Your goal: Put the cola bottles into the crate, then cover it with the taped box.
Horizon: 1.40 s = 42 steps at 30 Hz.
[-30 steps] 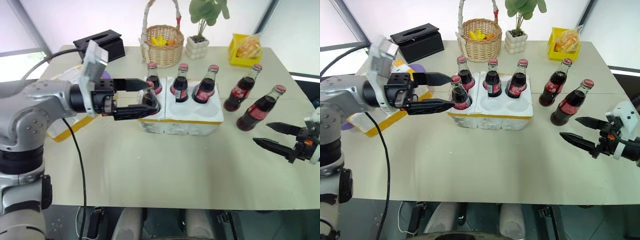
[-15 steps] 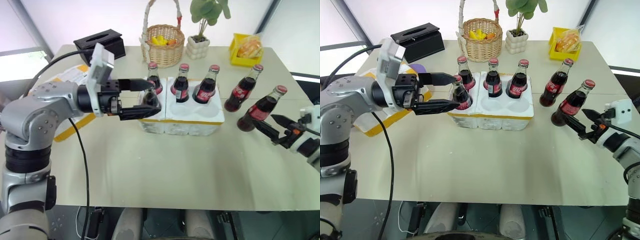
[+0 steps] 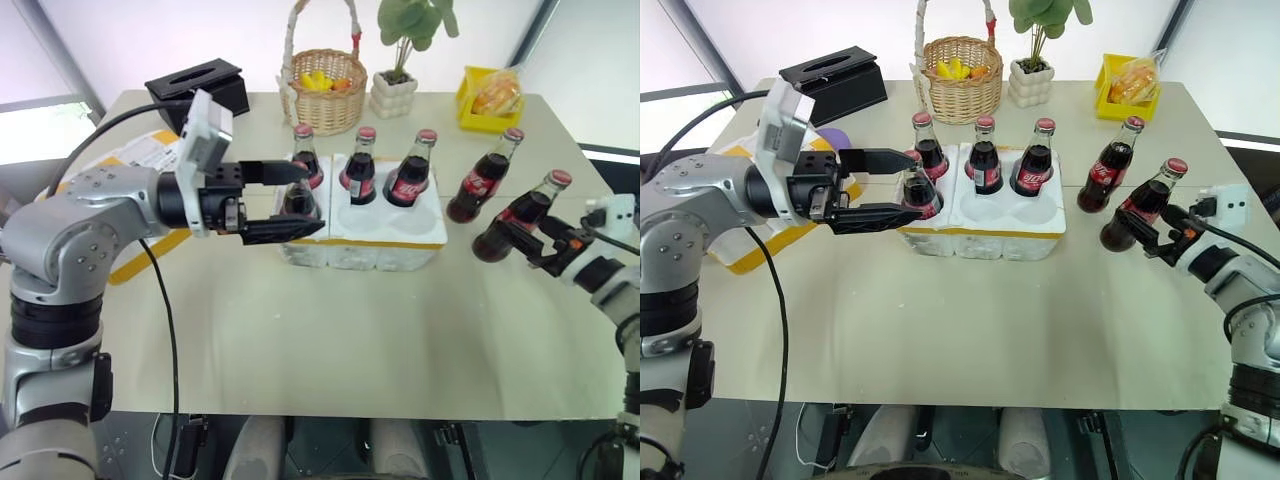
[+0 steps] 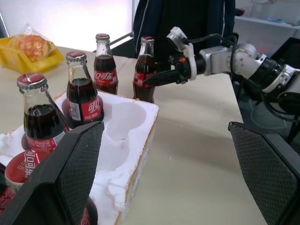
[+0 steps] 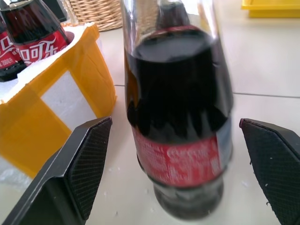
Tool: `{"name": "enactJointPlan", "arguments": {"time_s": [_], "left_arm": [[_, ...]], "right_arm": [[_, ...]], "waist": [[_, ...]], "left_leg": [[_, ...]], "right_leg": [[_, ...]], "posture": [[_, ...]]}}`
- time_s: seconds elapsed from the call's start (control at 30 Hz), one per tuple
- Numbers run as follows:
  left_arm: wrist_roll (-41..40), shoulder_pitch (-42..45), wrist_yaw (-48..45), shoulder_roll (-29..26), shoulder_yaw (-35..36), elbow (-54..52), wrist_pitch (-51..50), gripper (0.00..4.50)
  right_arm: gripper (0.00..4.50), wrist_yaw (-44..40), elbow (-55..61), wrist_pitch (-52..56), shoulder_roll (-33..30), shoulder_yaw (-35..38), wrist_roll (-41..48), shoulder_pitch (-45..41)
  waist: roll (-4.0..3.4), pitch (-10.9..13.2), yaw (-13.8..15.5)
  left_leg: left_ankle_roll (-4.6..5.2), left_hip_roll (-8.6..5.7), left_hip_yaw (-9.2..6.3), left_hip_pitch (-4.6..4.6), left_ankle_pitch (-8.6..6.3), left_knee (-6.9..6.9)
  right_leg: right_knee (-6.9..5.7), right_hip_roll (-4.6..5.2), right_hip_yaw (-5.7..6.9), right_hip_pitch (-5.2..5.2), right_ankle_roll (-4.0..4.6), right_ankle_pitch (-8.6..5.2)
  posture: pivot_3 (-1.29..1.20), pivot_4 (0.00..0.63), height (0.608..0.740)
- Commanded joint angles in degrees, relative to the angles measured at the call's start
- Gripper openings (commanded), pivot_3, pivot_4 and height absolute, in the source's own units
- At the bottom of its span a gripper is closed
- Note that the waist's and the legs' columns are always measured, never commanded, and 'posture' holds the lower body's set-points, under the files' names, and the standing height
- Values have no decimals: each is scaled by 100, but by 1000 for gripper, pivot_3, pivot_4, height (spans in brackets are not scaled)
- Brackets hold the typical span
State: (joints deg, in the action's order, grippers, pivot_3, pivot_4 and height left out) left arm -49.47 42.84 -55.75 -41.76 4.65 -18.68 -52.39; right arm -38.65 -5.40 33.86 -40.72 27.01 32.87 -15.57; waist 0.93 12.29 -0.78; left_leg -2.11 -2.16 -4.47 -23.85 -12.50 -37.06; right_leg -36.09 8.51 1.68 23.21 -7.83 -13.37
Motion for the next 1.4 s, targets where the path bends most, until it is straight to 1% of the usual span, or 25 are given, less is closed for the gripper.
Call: {"name": "enactJointPlan", "arguments": {"time_s": [0.03,0.1,0.17,0.27,0.47,0.6,0.67,0.7,0.8,0.9,1.03,1.1,1.3,1.4], "left_arm": [[-103,18,46,-42,57,-196,-8,4452],[-111,19,74,-33,50,-228,-17,4452],[-126,31,109,-28,51,-252,-32,4500],[-146,26,144,-28,65,-281,-47,4500],[-180,-30,213,-29,92,-325,-56,4500],[-256,-37,258,-40,133,-315,-91,4500],[-325,-52,248,-83,181,-330,-140,4500],[-359,-70,233,-113,200,-341,-159,4500],[-388,-217,184,-233,254,-404,-126,4500],[-402,-319,231,-277,302,-413,-62,4500],[-403,-393,320,-245,325,-443,0,4500],[-385,-413,385,-207,314,-457,36,4500],[-339,-437,545,-162,286,-489,111,4500],[-398,-432,672,-153,319,-557,80,4500]], "right_arm": [[4500,22,-217,-244,77,-75,-81,-233],[4500,11,-347,-332,127,-142,-128,-326],[3947,14,-435,-392,162,-153,-133,-397],[2844,-16,-490,-434,155,-154,-129,-442],[2840,-86,-519,-454,27,-68,-102,-475],[2840,-270,-393,-451,-209,42,-12,-581],[2840,-438,-233,-330,-426,84,106,-720],[2840,-555,-130,-250,-544,90,189,-801],[2840,-1252,506,195,-981,25,755,-1033],[2840,-1580,882,657,-1161,-14,1387,-1485],[2840,-1315,777,985,-795,-278,1753,-2372],[2840,-1350,761,1015,-537,-545,1774,-2622],[2840,-1535,588,654,157,-1479,1240,-2866],[2840,-1680,463,353,271,-1922,793,-2964]], "waist": [[0,0,3],[0,0,3],[-1,0,0],[-1,0,-7],[-1,0,-6],[-6,4,1],[-16,10,0],[-20,12,-7],[-47,24,-38],[-47,24,-45],[-41,24,-2],[-41,24,-2],[-38,22,6],[-38,22,6]], "left_leg": [[0,0,0,0,0,0],[0,0,0,-1,0,0],[0,-1,0,-1,0,0],[0,0,0,0,0,3],[0,1,0,0,0,2],[0,0,0,-1,0,2],[0,-1,1,-4,0,3],[0,-2,1,-13,0,3],[1,-1,5,-23,1,4],[4,9,1,-24,-1,13],[5,19,-7,-24,-2,7],[4,18,-6,-28,-2,-2],[4,16,-8,-43,-2,-4],[4,14,-8,-59,-1,-1]], "right_leg": [[0,0,0,0,0,0],[1,0,0,0,-1,0],[1,1,0,0,-1,0],[0,-2,0,2,-3,1],[0,-2,-1,2,-2,1],[0,-1,0,3,-2,1],[0,0,-1,5,-3,1],[0,1,-1,14,-4,1],[-1,1,-4,29,-5,3],[-6,-13,-3,37,-6,1],[-2,-28,0,31,-4,1],[4,-27,-1,28,4,5],[5,-27,-2,40,6,9],[1,-27,-2,59,4,10]], "posture": [[0,150,740],[0,150,740],[0,150,740],[0,150,740],[0,150,740],[0,150,740],[0,150,740],[0,150,740],[0,150,740],[0,150,740],[0,150,740],[0,150,740],[0,150,740],[0,150,740]]}}
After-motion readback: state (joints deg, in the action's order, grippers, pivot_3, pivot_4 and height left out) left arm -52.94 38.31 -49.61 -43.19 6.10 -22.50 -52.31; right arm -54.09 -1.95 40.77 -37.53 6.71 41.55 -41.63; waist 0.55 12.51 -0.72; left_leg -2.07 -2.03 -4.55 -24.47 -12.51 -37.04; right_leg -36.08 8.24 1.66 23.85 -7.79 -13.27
